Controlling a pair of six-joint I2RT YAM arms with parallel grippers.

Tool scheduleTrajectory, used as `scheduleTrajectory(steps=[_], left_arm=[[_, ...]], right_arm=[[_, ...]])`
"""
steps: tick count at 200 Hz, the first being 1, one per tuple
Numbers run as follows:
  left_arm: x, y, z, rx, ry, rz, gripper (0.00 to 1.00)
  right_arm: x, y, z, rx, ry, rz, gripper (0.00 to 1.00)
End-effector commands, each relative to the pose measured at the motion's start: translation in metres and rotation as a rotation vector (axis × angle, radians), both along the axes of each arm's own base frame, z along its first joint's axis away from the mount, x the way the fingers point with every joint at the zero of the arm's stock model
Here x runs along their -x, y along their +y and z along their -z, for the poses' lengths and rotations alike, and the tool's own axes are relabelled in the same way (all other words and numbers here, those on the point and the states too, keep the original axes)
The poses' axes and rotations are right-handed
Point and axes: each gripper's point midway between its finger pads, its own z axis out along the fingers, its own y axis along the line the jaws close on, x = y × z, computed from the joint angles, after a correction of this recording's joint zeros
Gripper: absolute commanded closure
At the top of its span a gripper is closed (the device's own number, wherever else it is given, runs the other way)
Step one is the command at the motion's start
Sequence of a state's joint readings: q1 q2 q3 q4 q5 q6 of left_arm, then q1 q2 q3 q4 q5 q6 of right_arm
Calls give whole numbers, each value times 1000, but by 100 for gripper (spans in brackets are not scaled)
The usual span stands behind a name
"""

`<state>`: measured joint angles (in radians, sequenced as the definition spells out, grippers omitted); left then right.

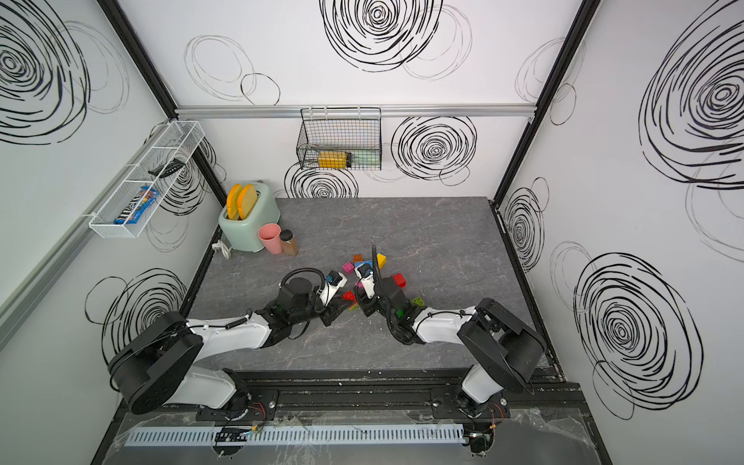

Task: Assemble the number 4 with lego
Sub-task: Assemble the lego brick with the lego brick.

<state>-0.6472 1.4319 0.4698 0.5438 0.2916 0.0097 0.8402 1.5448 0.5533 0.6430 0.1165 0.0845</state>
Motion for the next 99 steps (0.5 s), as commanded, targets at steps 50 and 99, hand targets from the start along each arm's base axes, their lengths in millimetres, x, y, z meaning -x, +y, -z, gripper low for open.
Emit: scheduleTrajectory(steps=[50, 99], left_arm=[[21, 9, 54, -172, 129, -5, 100], [22, 11, 61, -189, 165, -27, 100]], right_arm=[[30, -32, 76, 213, 179, -18, 100], [37, -37, 84, 219, 202, -23, 100]])
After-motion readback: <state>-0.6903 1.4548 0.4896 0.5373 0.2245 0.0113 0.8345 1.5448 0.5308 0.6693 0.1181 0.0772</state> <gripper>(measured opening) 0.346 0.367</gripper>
